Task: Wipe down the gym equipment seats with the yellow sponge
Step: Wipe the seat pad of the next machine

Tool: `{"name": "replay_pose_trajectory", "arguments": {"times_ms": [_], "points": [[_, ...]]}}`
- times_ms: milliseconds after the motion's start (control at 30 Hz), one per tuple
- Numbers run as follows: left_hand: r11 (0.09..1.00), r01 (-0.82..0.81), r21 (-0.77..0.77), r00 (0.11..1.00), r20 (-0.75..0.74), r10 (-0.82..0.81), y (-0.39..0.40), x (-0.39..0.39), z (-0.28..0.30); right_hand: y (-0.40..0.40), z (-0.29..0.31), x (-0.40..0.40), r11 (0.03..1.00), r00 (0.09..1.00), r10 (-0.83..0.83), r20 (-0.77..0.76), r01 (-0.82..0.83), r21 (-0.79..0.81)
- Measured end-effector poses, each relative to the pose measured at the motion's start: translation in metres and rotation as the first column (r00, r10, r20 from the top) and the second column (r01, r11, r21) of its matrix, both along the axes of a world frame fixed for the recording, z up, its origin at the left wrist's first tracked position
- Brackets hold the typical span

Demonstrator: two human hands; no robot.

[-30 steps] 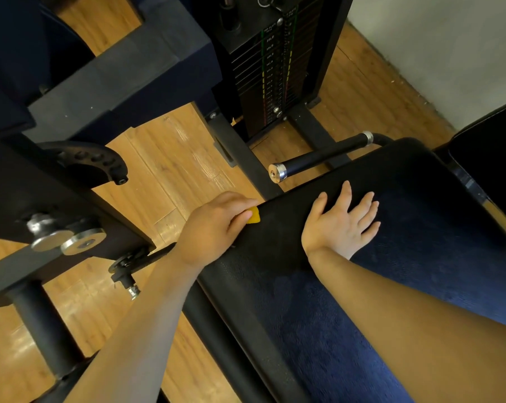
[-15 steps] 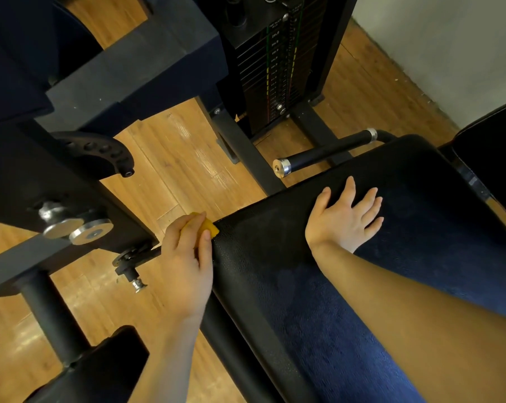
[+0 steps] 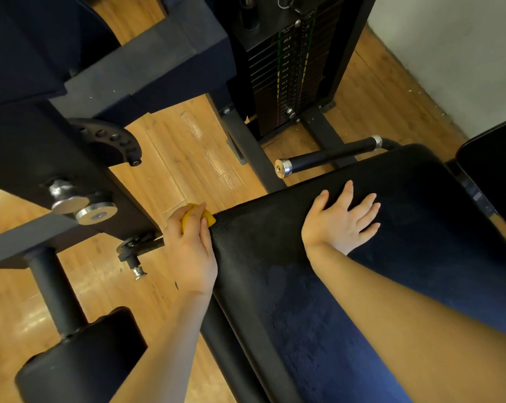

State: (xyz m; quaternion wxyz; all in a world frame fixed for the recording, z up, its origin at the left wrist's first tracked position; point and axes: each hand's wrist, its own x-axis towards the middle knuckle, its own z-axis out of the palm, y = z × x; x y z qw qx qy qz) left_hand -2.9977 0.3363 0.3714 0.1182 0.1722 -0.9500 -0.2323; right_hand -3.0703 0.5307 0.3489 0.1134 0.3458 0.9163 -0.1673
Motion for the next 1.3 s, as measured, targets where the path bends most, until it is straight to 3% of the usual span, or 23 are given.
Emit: {"name": "replay_pose_trajectory", "arguments": {"times_ms": [167, 267, 400, 500, 633, 833, 967, 1300], "points": [[0.998, -0.043, 0.037, 0.997, 0.067, 0.041, 0.000, -0.003, 0.006, 0.007, 0.007, 0.003, 0.993, 0.999, 0.048, -0.004, -0.048, -0.108], [0.997, -0.033, 0.065, 0.995, 0.099, 0.027, -0.003, -0.002, 0.012, 0.026, 0.016, 0.021, 0.954, 0.971, 0.235, -0.049, -0.240, -0.179], [0.994, -0.078, 0.078, 0.991, 0.119, 0.068, -0.006, 0.014, 0.034, 0.066, 0.043, 0.058, 0.798, 0.826, 0.558, -0.079, -0.560, -0.222], [0.986, -0.129, 0.104, 0.987, 0.108, 0.118, 0.006, 0.037, 0.059, 0.086, 0.071, 0.083, 0.706, 0.733, 0.678, -0.060, -0.672, -0.223], [0.994, -0.077, 0.073, 0.996, 0.047, 0.073, 0.051, 0.078, 0.104, 0.108, 0.117, 0.109, 0.583, 0.598, 0.800, -0.045, -0.793, -0.179], [0.994, 0.020, 0.105, 0.998, -0.059, -0.014, 0.138, 0.155, 0.184, 0.145, 0.210, 0.155, 0.427, 0.431, 0.884, -0.182, -0.902, -0.061], [0.995, -0.037, 0.088, 0.993, -0.109, 0.047, 0.179, 0.204, 0.237, 0.166, 0.268, 0.195, 0.360, 0.342, 0.896, -0.282, -0.933, 0.013], [0.997, -0.062, -0.039, 0.971, -0.232, 0.051, 0.212, 0.287, 0.339, 0.188, 0.359, 0.271, 0.242, 0.192, 0.886, -0.421, -0.968, 0.068]]}}
